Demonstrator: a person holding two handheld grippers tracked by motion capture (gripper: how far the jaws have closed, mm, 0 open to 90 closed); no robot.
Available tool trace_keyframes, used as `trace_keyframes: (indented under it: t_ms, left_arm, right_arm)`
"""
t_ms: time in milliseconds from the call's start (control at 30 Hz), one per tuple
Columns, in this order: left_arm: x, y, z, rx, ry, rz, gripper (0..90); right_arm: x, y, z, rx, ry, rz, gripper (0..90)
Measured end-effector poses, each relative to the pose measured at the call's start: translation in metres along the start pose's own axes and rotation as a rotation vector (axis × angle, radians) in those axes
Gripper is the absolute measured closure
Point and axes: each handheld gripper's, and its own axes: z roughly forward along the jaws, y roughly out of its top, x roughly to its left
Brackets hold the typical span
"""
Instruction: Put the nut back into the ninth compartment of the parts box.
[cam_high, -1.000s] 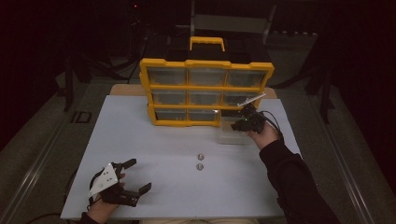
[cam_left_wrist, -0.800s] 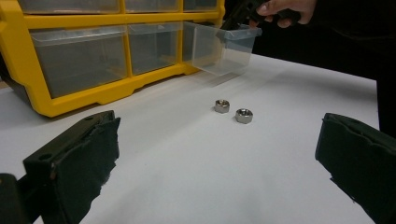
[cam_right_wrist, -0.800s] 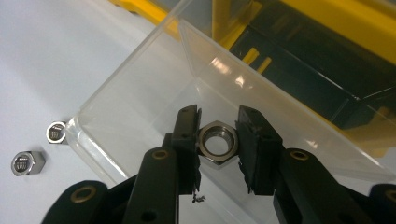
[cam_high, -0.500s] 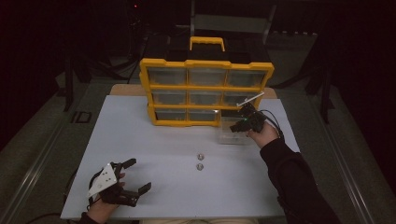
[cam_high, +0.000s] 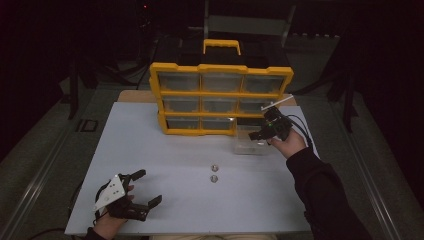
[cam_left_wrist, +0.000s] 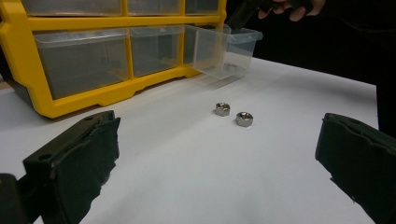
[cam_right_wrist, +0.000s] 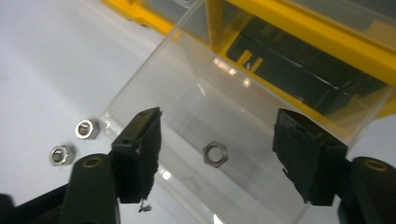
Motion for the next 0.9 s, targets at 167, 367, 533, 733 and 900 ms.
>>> trace_keyframes:
  t_ms: [167, 367, 533, 733, 900]
  left_arm:
    - [0.0, 0.0, 0.0, -0.001, -0.002, -0.005, 0.0]
    - [0.0, 0.0, 0.0, -0.003, -0.007, -0.005, 0.0]
    - [0.0, 0.0, 0.0, -0.005, -0.008, -0.005, 0.0]
    - [-0.001, 0.0, 0.0, -0.004, -0.009, 0.001, 0.0]
    - [0.0, 0.0, 0.0, -0.005, -0.01, -0.002, 0.0]
  right_arm:
    - [0.005, 0.0, -0.005, -0.011, 0.019, -0.012, 24.1]
    - [0.018, 0.003, -0.014, -0.014, 0.037, -0.059, 16.7]
    - [0.029, 0.007, -0.022, -0.046, 0.048, -0.081, 11.6]
    - [0.045, 0.011, -0.03, -0.093, 0.04, -0.119, 9.7]
    - [0.056, 0.014, -0.033, -0.114, 0.049, -0.146, 9.5]
